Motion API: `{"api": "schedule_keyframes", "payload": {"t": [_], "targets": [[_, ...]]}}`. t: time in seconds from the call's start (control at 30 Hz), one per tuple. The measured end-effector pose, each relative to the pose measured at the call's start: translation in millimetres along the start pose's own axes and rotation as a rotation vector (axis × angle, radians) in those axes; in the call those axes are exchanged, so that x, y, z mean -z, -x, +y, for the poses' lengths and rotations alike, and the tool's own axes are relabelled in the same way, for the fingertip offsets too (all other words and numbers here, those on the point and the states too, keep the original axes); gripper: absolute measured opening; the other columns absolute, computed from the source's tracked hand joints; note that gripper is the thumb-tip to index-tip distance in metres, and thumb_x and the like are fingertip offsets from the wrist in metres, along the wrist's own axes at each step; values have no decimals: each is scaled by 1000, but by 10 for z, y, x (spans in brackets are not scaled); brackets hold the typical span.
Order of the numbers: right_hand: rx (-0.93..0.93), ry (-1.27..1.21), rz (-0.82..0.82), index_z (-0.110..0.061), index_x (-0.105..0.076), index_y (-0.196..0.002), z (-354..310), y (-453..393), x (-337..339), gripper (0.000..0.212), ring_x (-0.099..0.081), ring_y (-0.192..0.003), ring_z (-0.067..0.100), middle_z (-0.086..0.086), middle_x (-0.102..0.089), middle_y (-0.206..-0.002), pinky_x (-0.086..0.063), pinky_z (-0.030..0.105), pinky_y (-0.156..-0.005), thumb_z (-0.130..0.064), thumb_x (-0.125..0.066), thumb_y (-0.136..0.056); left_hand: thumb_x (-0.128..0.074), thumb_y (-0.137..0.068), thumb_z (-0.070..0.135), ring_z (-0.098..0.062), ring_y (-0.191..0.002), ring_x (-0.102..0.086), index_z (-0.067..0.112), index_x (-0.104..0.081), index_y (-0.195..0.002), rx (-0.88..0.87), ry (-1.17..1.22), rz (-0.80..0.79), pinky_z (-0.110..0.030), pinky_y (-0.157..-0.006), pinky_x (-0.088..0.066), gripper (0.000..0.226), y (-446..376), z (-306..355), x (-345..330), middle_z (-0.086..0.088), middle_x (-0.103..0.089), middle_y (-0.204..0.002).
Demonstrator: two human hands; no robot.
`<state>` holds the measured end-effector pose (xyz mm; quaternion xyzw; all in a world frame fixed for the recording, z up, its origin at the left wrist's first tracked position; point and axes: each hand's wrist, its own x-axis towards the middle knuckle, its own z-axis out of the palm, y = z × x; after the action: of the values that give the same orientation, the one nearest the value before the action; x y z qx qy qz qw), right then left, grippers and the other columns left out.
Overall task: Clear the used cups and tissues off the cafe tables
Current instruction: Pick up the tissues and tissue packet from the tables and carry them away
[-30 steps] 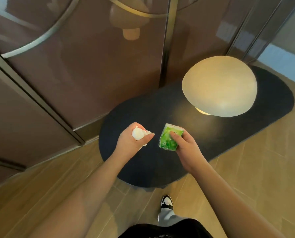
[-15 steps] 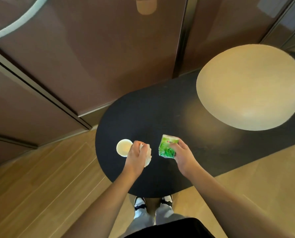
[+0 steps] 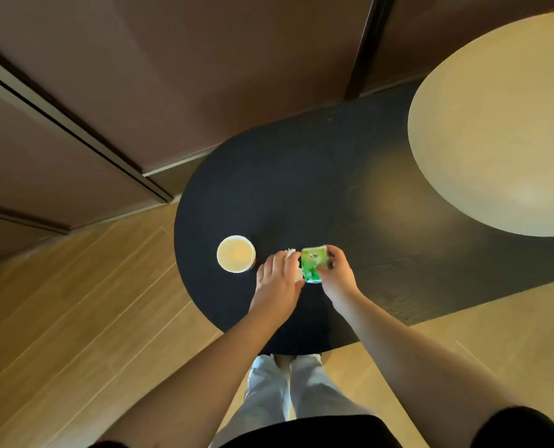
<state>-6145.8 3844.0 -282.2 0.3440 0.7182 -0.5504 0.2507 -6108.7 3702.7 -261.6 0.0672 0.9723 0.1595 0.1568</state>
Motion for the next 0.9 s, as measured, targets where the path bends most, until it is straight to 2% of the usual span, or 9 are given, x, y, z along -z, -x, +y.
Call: {"api": "schedule_keyframes", "payload": {"t": [0.1,0.17,0.27,0.43,0.53,0.6,0.73,0.8,0.9], "targets": [[12,41,9,-30,-42,-143,86,-82,-25,54,-58,-101,10,-8,-53,-120,-46,15,-61,-2,-55,-98,-75,-92,30,-31,-131,-57,11,-45,-148,-12,-108,63,-44,-110,-46,66,-78,-10,-93,-12,-57,-140],[25,78,5,-29,-43,-142,153,-127,-21,52,-57,-95,7,-9,-55,-121,-45,13,-60,-3,-55,-99,-64,-100,32,-29,-141,-46,14,-30,-156,-2,-172,29,-42,-118,-36,68,-117,-29,-159,-10,-47,-151],[37,103,-5,-30,-46,-141,217,-171,-4,51,-56,-98,7,-10,-55,-121,-43,12,-59,-4,-55,-99,-53,-106,31,-28,-149,-33,16,-12,-160,28,-244,-14,-41,-123,-27,70,-158,-81,-250,-9,-35,-159],[109,138,-40,-31,-49,-138,262,-197,-14,40,-59,-106,9,-9,-58,-123,-43,12,-66,-11,-50,-102,-48,-108,32,-29,-152,-26,19,-4,-162,52,-319,-40,-42,-125,-23,70,-180,-154,-362,-12,-28,-161],[163,192,-57,-30,-49,-137,253,-204,-52,38,-58,-114,13,-4,-58,-130,-47,15,-75,-12,-48,-104,-49,-107,36,-31,-154,-22,21,-3,-163,66,-321,-62,-42,-125,-21,73,-205,-197,-409,-13,-24,-164],[218,282,-59,-27,-47,-141,230,-192,-84,42,-53,-126,16,-2,-52,-139,-48,20,-88,-10,-50,-103,-52,-106,38,-33,-155,-20,22,-4,-163,74,-320,-70,-43,-126,-20,77,-209,-205,-400,-15,-20,-166],[300,388,-53,-22,-43,-147,227,-141,-85,50,-43,-139,18,-2,-44,-150,-42,29,-109,-7,-55,-100,-55,-104,42,-35,-157,-12,22,-2,-163,50,-354,-68,-45,-126,-15,82,-199,-230,-402,-17,-11,-170],[305,392,-61,-22,-42,-148,225,-111,-57,52,-40,-141,18,-2,-42,-153,-41,33,-114,-8,-56,-100,-55,-102,47,-36,-158,-10,22,-2,-164,45,-353,-65,-47,-126,-15,85,-193,-242,-403,-18,-9,-170],[312,369,-50,-22,-43,-147,194,-49,-29,48,-42,-141,19,-1,-43,-152,-43,33,-112,-12,-55,-101,-50,-102,55,-38,-158,-4,24,2,-164,26,-356,-77,-49,-127,-9,87,-166,-240,-401,-18,-3,-171]]}}
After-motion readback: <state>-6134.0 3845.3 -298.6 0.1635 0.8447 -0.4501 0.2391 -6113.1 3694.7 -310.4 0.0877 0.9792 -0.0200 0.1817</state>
